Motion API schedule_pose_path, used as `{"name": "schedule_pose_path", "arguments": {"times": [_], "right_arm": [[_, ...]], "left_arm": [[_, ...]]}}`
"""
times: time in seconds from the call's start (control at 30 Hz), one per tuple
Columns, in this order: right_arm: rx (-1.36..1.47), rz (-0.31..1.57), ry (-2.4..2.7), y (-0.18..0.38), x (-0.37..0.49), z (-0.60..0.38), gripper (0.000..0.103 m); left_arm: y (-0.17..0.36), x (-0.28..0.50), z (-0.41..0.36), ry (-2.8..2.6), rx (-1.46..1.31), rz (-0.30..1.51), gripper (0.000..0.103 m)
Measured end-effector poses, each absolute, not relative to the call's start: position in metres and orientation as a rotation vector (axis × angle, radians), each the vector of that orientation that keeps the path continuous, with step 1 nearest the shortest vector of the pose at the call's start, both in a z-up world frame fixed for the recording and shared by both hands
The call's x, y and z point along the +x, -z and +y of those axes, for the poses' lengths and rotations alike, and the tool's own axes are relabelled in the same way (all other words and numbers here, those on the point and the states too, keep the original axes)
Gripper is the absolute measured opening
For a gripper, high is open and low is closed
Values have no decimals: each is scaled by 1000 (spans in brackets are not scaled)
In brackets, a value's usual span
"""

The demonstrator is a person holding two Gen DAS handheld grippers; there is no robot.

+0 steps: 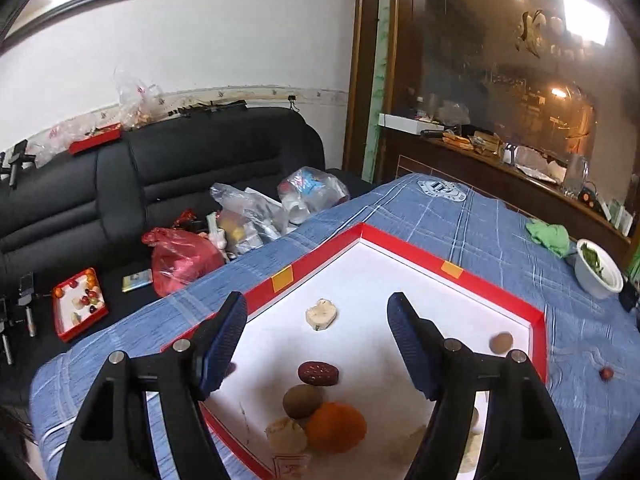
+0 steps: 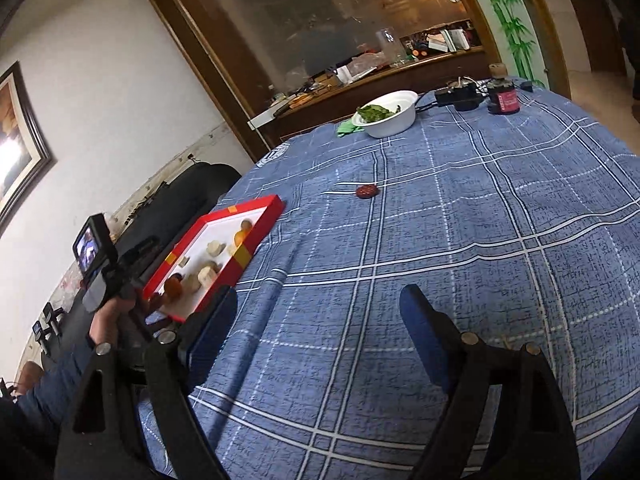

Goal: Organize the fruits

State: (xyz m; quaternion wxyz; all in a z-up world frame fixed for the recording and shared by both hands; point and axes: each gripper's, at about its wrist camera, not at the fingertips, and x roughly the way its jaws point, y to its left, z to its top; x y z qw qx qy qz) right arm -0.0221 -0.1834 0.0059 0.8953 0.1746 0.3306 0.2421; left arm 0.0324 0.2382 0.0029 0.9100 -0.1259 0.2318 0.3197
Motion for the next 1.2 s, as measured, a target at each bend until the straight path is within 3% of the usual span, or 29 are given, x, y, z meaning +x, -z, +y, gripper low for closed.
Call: {"name": "schedule_pose_path", "arguments": {"times": [0.4, 0.5, 0.87, 1.03, 1.2], "right_arm": [[276, 732, -434, -11, -2, -191, 84], [220, 748, -370, -13, 8, -200, 84], [134, 827, -313, 2, 17, -195, 87], [-10, 821, -402, 0, 3, -155, 87], [-209, 675, -576, -20, -51, -84, 87]], "left_arm": [[-24, 49, 204, -586, -168, 453, 73], [-30, 40, 178, -490, -108, 453, 81], [-8, 12, 86, -67, 28, 613, 83], [-13, -15, 96, -22, 28, 586, 83], [-30, -42, 142, -177, -41, 470, 83]]}}
